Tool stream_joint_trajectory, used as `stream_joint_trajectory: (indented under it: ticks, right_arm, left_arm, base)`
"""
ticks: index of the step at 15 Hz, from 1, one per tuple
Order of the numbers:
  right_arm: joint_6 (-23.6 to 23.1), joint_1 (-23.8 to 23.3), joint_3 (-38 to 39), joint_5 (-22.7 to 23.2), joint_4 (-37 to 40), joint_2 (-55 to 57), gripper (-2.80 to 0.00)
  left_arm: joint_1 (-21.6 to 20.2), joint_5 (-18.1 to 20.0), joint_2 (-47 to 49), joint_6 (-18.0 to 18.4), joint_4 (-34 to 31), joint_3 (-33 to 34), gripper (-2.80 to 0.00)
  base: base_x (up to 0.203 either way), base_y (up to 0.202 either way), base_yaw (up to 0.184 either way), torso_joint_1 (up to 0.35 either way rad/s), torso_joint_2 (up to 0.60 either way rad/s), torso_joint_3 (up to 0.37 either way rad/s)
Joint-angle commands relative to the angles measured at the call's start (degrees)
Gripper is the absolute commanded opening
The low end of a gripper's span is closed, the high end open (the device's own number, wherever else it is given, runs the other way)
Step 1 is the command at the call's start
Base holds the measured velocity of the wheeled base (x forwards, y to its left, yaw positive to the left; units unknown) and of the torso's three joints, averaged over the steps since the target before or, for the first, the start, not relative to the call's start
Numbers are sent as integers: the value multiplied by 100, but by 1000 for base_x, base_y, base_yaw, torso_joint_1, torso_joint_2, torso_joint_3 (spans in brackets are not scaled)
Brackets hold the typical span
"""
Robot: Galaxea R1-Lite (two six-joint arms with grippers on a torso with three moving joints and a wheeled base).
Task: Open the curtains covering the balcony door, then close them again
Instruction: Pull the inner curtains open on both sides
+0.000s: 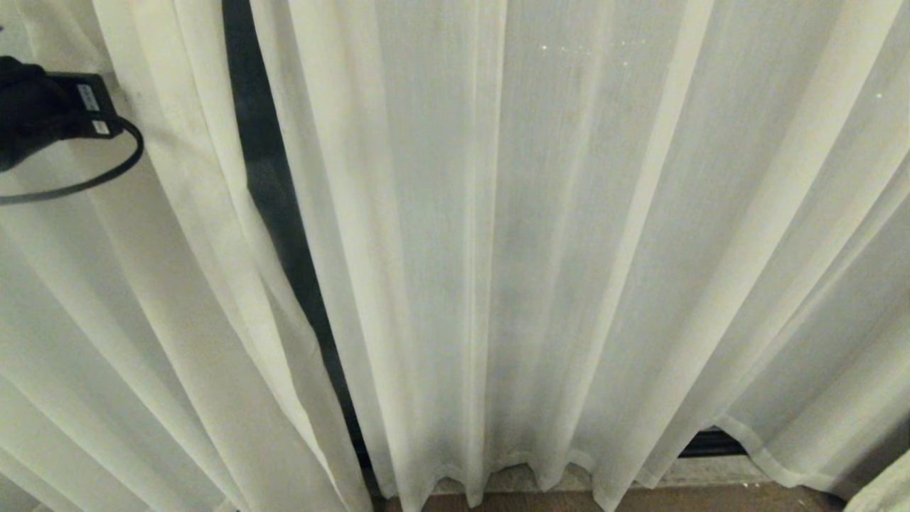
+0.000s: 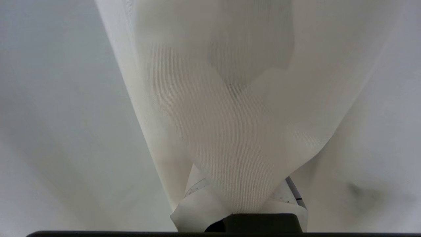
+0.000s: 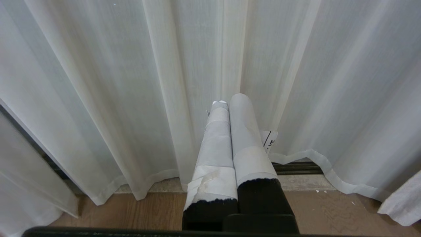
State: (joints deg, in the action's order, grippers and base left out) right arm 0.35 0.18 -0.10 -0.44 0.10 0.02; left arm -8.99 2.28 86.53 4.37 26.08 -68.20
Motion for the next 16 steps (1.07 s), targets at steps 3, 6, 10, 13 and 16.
stream_joint_trajectory:
  ticks: [3,6,10,13,16]
  right_arm:
    - [0,-1,1,0,-1,6,-280]
    - [0,6,1,0,-1,6,-280]
    - [0,8,1,0,-1,6,-280]
    - [0,-1,1,0,-1,6,-280]
    - [0,-1,1,0,-1,6,-280]
  left_arm:
    - [-199,-8,-242,-272,27,194,-280]
    - [-242,-10,-407,-296,13,499,-280]
    - [-270,9,-378,-248,3,497,-280]
    - [-279,9,-347,-244,3,475,-280]
    - [-294,-2,-329,-244,12,485,-280]
  base:
    - [0,0,0,0,0,0]
    - [0,0,0,0,0,0]
    - [0,0,0,0,0,0]
    - [0,0,0,0,0,0]
    - [0,0,0,0,0,0]
